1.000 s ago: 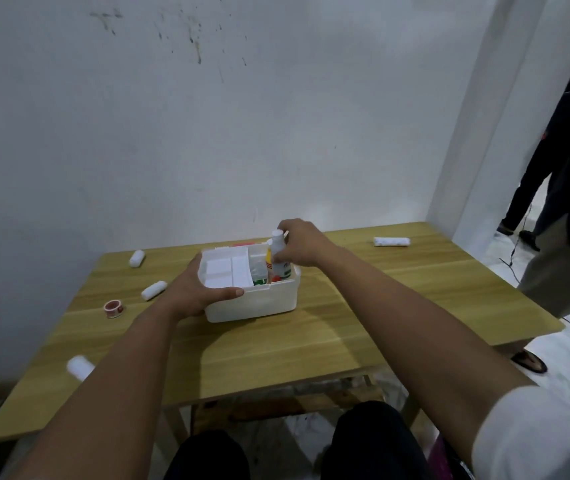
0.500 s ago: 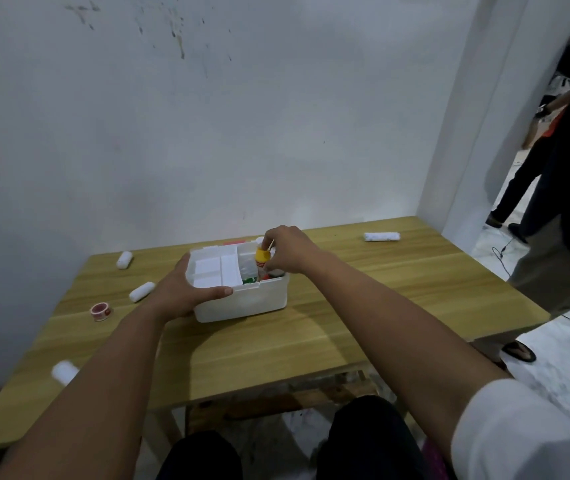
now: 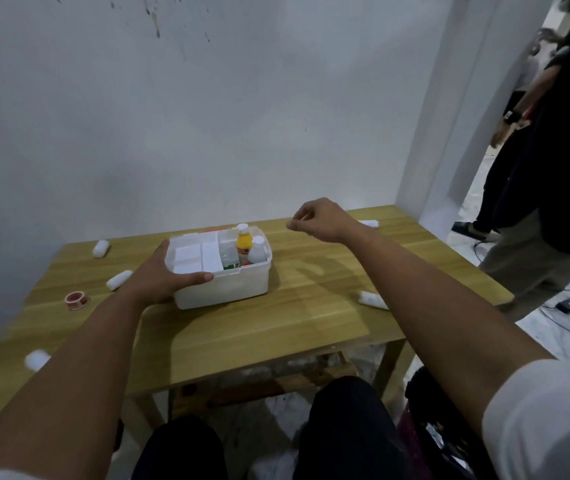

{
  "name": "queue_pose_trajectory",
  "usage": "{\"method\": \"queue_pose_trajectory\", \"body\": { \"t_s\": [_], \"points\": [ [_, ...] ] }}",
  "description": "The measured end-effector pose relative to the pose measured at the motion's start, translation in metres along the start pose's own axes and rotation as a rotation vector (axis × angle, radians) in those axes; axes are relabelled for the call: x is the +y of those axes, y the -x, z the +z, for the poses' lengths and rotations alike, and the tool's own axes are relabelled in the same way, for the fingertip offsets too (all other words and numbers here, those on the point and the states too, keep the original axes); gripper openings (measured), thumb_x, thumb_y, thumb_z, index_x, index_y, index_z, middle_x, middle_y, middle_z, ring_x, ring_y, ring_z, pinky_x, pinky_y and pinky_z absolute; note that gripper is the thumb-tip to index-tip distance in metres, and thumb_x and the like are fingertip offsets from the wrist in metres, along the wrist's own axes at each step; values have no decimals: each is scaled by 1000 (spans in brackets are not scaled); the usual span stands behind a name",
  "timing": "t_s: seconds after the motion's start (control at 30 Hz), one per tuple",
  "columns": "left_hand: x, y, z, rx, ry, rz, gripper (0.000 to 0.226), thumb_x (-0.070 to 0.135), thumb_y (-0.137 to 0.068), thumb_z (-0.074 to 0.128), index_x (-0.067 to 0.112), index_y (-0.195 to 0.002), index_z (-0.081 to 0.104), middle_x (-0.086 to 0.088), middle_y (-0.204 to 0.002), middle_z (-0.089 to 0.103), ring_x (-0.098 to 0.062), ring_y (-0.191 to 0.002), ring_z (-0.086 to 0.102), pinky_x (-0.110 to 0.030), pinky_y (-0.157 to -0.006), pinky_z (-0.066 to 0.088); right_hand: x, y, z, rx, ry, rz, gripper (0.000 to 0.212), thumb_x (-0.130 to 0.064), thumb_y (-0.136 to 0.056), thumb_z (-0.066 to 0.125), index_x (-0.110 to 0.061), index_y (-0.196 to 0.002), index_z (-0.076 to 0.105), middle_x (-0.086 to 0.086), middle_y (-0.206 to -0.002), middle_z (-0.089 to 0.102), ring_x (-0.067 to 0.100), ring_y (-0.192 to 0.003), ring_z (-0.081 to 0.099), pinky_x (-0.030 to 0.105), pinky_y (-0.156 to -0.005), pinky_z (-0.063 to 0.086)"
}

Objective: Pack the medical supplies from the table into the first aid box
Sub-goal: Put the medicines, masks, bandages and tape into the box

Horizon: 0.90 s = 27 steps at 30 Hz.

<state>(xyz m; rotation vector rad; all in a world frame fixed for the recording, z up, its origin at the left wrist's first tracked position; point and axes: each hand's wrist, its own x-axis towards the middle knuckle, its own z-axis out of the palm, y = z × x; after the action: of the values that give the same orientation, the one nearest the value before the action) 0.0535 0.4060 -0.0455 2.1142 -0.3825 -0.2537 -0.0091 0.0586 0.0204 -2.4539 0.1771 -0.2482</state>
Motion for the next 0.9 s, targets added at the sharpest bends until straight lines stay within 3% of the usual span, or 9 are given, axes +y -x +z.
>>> {"method": "queue_pose_trajectory", "body": {
  "t_s": [0.07, 0.17, 0.3, 0.43, 0.57, 0.7, 0.8, 0.9],
  "points": [
    [1, 1, 1, 4, 2, 1, 129, 72, -40, 94, 36, -150, 38, 10, -137, 47, -22, -123, 47, -53, -87, 60, 18, 6, -12, -61, 46, 56, 32, -44, -84, 81, -16, -99, 78, -2, -91, 71, 16, -83, 67, 30, -70, 52],
    [1, 0, 4, 18, 4, -6, 105, 46, -65, 94, 33, -153, 37, 8, -138, 46, -23, -123, 46, -47, -80, 60, 42, 21, -25, -179, 195, 191, 32, -41, -78, 87, -19, -99, 77, 5, -93, 74, 20, -84, 69, 30, -64, 55],
    [4, 0, 5, 14, 21, -14, 96, 43, -65, 94, 37, -143, 39, 8, -136, 46, -23, -123, 47, -40, -71, 58, 65, 45, -38, -435, 469, 396, 59, -38, -70, 94, -18, -119, 68, 0, -109, 69, 24, -105, 70, 43, -88, 61],
    [7, 2, 8, 19, 12, -21, 99, 44, -64, 94, 35, -147, 39, 7, -134, 45, -23, -120, 46, -44, -73, 59, 95, 61, -32, -620, 716, 542, 69, -35, -62, 96, -10, -121, 71, 4, -112, 76, 24, -95, 75, 46, -91, 60],
    [12, 2, 9, 13, -7, 8, 113, 56, -56, 97, 34, -150, 39, 8, -133, 46, -23, -119, 47, -49, -82, 60, 109, 53, -31, -511, 761, 500, 65, -31, -65, 92, -11, -123, 70, 1, -103, 70, 26, -97, 71, 45, -92, 58],
    [21, 0, 14, -30, -5, 26, 99, 64, -51, 95, 51, -131, 39, 9, -133, 47, -23, -118, 48, -40, -67, 59, 103, 30, -47, -359, 774, 401, 45, -27, -82, 82, -11, -122, 72, 5, -117, 70, 25, -107, 66, 38, -93, 56],
    [27, -4, 18, -33, -3, 63, 83, 57, -59, 94, 53, -124, 43, 11, -130, 48, -21, -116, 48, -35, -63, 56, 105, 6, -55, -229, 695, 327, 43, -31, -92, 74, -11, -130, 69, 9, -120, 73, 24, -103, 66, 34, -87, 53],
    [21, -15, 20, -49, -11, 83, 78, 60, -58, 93, 62, -118, 44, 22, -123, 51, -18, -114, 50, -32, -61, 57, 116, -21, -52, -203, 656, 281, 48, -47, -96, 65, -14, -130, 69, 6, -132, 69, 29, -110, 66, 37, -93, 54]
  ]
}}
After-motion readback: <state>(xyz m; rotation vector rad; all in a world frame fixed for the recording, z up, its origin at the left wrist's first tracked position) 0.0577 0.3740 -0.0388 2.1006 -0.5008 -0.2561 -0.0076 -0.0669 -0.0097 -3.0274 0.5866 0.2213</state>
